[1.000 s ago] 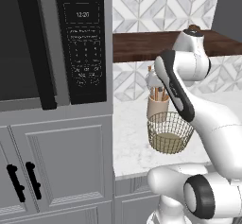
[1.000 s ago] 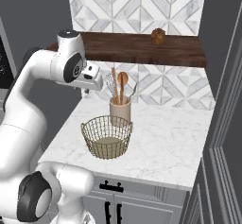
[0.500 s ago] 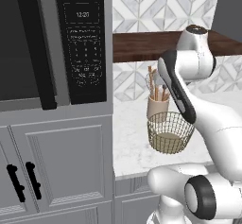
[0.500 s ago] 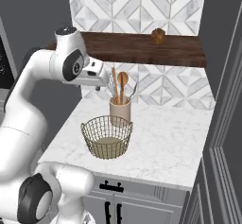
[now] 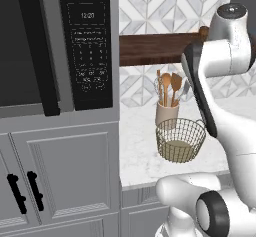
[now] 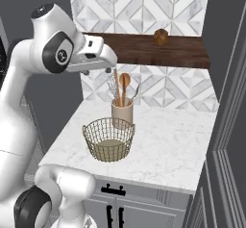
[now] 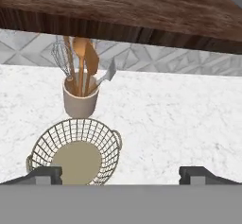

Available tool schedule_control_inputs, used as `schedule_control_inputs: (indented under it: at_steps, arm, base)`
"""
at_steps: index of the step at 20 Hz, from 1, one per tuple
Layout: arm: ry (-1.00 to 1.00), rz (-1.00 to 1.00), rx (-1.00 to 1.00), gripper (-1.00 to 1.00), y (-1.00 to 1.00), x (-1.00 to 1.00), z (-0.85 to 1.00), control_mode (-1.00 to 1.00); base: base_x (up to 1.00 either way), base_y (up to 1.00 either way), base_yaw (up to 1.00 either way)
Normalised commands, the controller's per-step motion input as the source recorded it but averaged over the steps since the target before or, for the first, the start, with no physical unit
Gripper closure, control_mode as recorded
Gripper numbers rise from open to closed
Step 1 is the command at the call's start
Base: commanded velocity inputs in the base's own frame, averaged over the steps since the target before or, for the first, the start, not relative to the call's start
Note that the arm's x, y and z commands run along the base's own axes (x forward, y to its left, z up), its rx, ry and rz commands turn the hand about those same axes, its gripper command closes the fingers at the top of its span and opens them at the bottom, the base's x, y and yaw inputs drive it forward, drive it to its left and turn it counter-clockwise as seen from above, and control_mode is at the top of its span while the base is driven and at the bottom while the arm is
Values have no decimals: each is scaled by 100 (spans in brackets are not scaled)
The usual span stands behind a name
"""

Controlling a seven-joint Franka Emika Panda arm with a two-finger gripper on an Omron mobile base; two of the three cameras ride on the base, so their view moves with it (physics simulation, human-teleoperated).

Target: Open the cabinet, pick up the bread from the cabinet and place it in the basket. Then move the basket to the dining counter.

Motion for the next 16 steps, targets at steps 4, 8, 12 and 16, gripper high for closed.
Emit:
schedule_control_inputs:
  at_steps: [4, 8, 12, 16]
  arm:
    - [-11, -29, 20, -100, -60, -2, 62, -100]
    - [-5, -30, 37, -100, -48, 26, 12, -100]
    - [-4, -13, 18, -100, -52, 53, 5, -100]
    - [-4, 0, -2, -100, -48, 60, 0, -100]
  base:
    - [0, 0, 0]
    - [0, 0, 0]
    - [0, 0, 0]
    - [0, 0, 0]
